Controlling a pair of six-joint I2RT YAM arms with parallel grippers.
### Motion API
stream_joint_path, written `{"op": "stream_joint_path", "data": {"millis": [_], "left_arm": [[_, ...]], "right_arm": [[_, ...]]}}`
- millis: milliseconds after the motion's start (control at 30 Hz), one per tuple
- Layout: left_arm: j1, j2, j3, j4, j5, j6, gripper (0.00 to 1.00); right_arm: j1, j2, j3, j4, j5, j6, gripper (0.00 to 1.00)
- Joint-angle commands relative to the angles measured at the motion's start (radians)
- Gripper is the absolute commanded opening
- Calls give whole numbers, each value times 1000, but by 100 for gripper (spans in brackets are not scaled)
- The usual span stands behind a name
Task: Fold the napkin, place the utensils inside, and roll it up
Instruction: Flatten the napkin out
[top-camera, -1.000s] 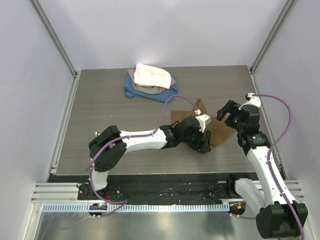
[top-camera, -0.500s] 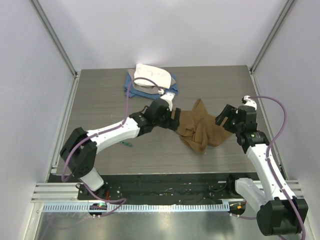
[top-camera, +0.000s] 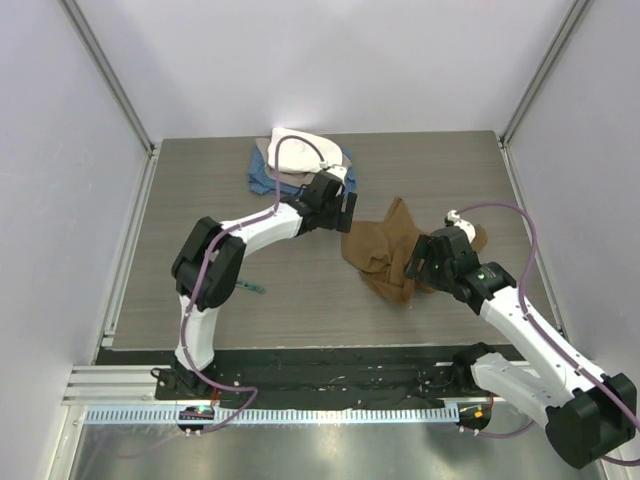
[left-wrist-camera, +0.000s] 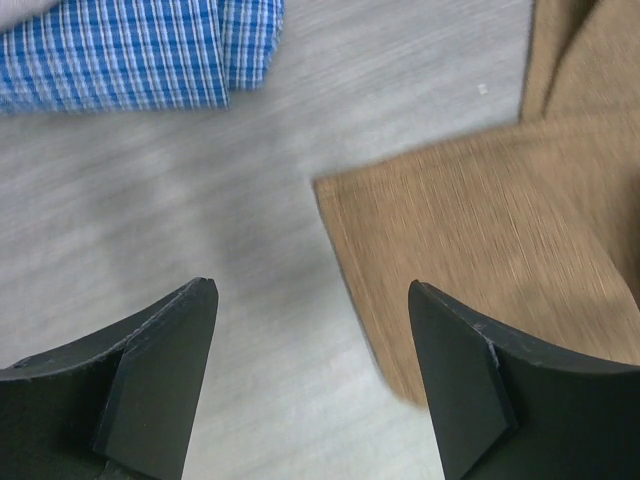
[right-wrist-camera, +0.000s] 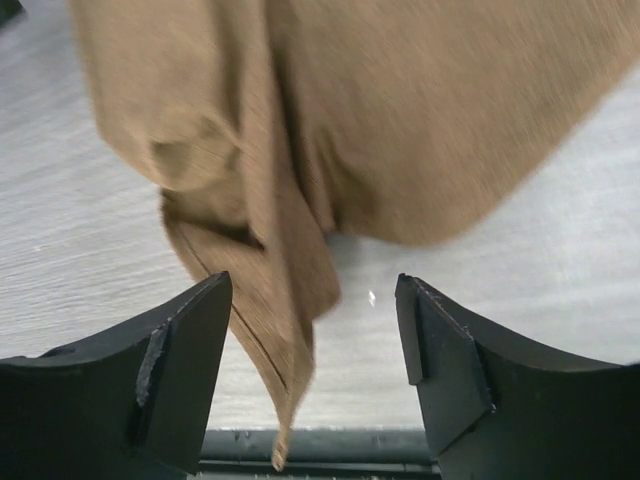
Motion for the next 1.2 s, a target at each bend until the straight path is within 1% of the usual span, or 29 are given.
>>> {"op": "stream_joint_path", "data": {"millis": [0, 133, 200, 367, 433, 533, 567, 667, 700, 733, 833, 867, 967, 1167], "left_arm": [[16, 71, 109, -27, -5, 31, 81], [36, 124, 150, -30, 24, 28, 80], [37, 151, 190, -56, 22, 31, 79], [45, 200, 224, -73, 19, 40, 79], [46, 211, 235, -77, 18, 42, 79], [49, 231, 252, -80, 24, 45, 78], [49, 243, 256, -82, 28, 48, 78], [49, 263, 282, -88, 68, 51, 77], [49, 272, 295, -94, 79, 48, 74], [49, 274, 295, -100, 102, 44, 73], [48, 269, 276, -99, 107, 30, 71], [48, 269, 263, -96, 146, 21, 70], [45, 267, 243, -93, 180, 7, 67], [30, 277, 229, -96, 205, -7, 58]], "right_arm": [[29, -61, 33, -141, 79, 119, 72], [49, -83, 4, -173, 53, 170, 69], [56, -81, -11, -172, 32, 179, 68], [69, -83, -25, -129, -11, 190, 64], [73, -66, -31, -115, -34, 188, 60], [79, -42, -51, -83, -65, 185, 49], [81, -38, -56, -68, -71, 183, 40], [79, -37, -59, -54, -71, 182, 33], [81, -37, -58, -54, -72, 182, 31], [81, -38, -54, -55, -71, 180, 30], [79, -46, -54, -55, -76, 180, 30], [81, -46, -56, -55, -76, 180, 30], [79, -41, -62, -51, -82, 177, 30], [81, -35, -56, -45, -77, 171, 30]]}}
